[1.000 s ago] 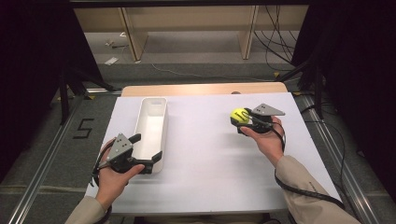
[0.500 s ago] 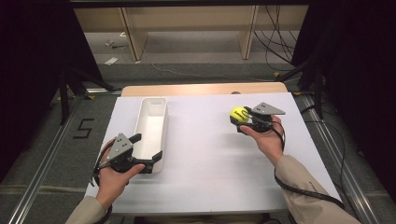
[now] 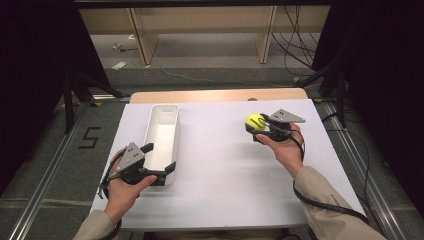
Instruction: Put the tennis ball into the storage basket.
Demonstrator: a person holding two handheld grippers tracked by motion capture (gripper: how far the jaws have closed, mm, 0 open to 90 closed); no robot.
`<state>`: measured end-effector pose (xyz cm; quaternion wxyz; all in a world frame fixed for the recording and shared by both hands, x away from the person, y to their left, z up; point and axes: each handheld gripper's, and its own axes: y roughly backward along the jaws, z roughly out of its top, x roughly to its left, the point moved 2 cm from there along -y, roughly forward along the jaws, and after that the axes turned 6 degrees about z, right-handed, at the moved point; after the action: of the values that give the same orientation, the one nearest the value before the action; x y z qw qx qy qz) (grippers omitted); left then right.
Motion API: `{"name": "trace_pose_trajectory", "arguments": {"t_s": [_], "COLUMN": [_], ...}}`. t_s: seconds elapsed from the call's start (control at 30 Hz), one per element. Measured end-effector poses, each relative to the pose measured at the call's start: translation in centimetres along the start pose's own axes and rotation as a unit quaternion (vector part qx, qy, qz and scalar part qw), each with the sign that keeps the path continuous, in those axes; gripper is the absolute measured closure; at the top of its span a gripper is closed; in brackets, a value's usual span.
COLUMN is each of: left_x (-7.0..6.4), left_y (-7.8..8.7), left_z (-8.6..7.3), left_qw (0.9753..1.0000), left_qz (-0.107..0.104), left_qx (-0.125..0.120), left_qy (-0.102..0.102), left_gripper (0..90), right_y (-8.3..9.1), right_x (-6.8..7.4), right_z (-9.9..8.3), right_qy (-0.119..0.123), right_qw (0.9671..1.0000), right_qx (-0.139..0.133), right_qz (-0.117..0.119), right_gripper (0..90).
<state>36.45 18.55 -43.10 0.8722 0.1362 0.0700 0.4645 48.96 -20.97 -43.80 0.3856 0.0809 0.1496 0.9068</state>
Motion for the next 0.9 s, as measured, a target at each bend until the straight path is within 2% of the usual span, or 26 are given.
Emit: {"name": "trace_pose_trajectory", "arguments": {"t_s": [0.9], "left_x": [0.1], "left_y": [0.1], "left_z": [0.0], "left_qw": [1.0000], "left_qz": [0.000], "left_qx": [0.000], "left_qy": [-0.001], "left_gripper": [0.0], "right_y": [-1.0], "right_x": [1.9], "right_z": [1.1], "right_qy": [0.012], "right_qw": [0.9996], "right_qx": [-0.010], "right_qz": [0.023], "right_gripper": [27.6]}}
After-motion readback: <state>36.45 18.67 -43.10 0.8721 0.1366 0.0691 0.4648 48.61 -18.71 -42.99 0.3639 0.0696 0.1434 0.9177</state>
